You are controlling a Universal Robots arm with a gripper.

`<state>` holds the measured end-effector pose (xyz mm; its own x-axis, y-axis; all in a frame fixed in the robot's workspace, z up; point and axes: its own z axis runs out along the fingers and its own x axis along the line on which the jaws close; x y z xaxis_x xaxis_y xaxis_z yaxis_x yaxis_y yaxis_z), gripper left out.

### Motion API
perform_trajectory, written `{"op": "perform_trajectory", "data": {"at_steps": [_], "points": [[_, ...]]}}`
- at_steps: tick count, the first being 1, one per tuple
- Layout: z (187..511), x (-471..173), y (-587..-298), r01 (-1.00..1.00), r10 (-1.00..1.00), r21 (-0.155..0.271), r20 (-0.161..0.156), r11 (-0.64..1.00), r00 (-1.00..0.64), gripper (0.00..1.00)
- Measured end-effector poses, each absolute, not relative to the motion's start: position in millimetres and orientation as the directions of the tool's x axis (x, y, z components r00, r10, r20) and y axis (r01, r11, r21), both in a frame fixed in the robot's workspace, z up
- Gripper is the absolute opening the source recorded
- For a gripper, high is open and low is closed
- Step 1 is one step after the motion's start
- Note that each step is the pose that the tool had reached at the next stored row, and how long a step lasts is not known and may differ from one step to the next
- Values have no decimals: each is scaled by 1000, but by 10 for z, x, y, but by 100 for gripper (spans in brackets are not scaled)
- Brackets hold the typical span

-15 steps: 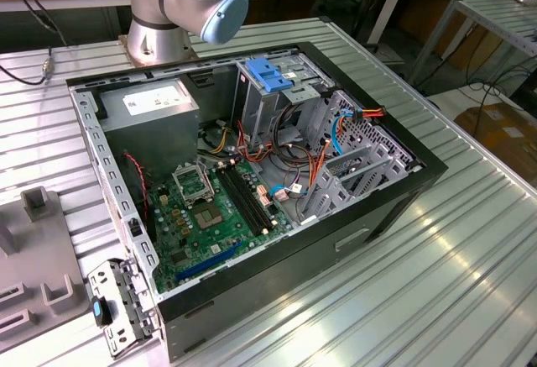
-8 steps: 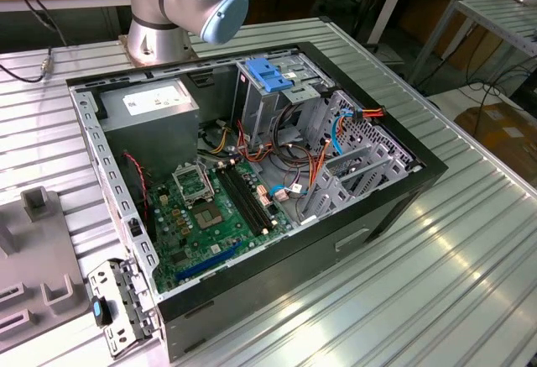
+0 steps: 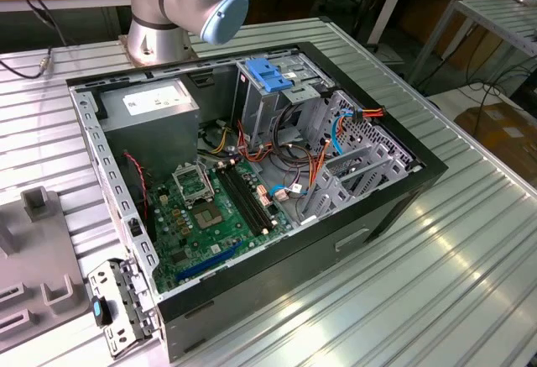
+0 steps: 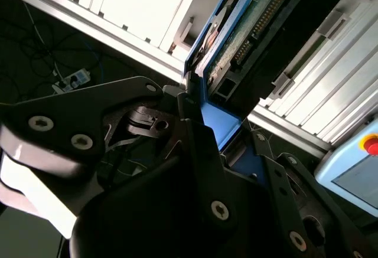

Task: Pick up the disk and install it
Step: 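Pick up the disk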

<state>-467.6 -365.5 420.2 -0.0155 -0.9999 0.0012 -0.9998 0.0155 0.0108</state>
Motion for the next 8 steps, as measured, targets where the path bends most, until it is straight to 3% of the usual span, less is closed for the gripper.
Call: {"op": "perform_trajectory", "data": {"at_steps": [8], "points": [[4318, -4676, -3655, -1000, -1000, 11, 1, 15, -15, 37]]}}
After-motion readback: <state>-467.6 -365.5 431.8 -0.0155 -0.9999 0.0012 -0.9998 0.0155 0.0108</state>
